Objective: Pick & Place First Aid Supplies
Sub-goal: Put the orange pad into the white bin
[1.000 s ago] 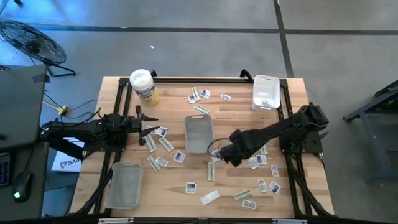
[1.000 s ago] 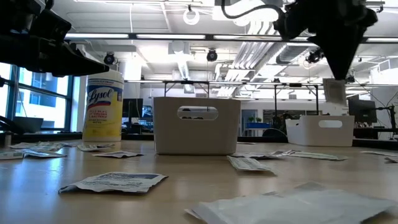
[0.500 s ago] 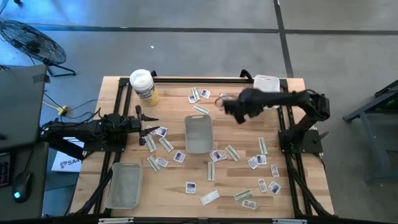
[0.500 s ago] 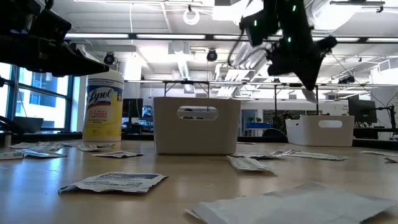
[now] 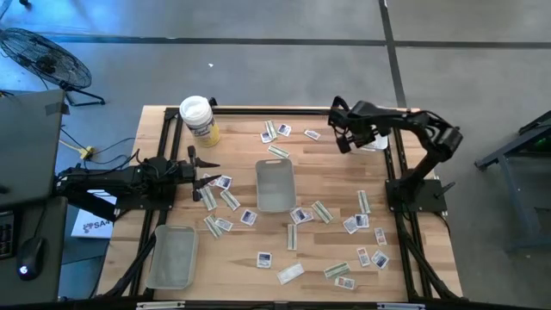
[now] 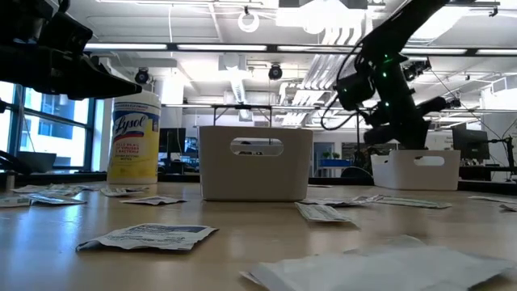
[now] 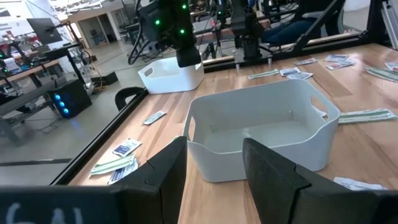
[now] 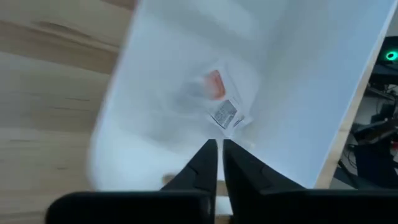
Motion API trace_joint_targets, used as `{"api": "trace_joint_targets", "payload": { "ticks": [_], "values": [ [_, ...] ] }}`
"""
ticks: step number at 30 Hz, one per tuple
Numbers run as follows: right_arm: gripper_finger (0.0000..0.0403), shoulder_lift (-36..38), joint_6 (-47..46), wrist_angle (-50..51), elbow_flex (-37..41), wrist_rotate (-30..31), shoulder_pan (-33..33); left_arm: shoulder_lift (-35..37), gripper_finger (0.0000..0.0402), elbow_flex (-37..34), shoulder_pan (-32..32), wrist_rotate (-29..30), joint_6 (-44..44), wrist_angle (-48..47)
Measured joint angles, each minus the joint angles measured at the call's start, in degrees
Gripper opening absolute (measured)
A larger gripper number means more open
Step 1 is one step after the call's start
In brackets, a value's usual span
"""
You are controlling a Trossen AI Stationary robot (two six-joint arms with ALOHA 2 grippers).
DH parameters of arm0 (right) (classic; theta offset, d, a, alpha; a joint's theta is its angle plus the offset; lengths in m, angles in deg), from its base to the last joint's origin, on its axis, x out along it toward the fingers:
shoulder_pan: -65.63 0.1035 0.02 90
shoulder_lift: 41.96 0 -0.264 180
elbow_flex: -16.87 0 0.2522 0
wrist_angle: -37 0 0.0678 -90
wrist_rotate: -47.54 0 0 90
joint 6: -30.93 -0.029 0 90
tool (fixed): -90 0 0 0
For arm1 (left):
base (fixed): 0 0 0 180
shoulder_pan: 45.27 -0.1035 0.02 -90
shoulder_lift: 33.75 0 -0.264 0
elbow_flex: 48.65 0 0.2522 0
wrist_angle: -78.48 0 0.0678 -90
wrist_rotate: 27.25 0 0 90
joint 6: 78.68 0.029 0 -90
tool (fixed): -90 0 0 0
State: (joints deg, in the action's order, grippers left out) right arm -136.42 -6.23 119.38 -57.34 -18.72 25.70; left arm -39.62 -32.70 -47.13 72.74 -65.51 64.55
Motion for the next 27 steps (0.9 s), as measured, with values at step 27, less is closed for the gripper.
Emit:
{"api": "trace_joint_targets", "payload": {
  "ticks": [27],
  "values": [
    [0.0083, 0.07, -14.87, 19.86, -13.79, -6.7, 32.02, 0.0, 0.0154, 0.01, 0.0, -0.02, 0.0, 0.0]
  ]
}}
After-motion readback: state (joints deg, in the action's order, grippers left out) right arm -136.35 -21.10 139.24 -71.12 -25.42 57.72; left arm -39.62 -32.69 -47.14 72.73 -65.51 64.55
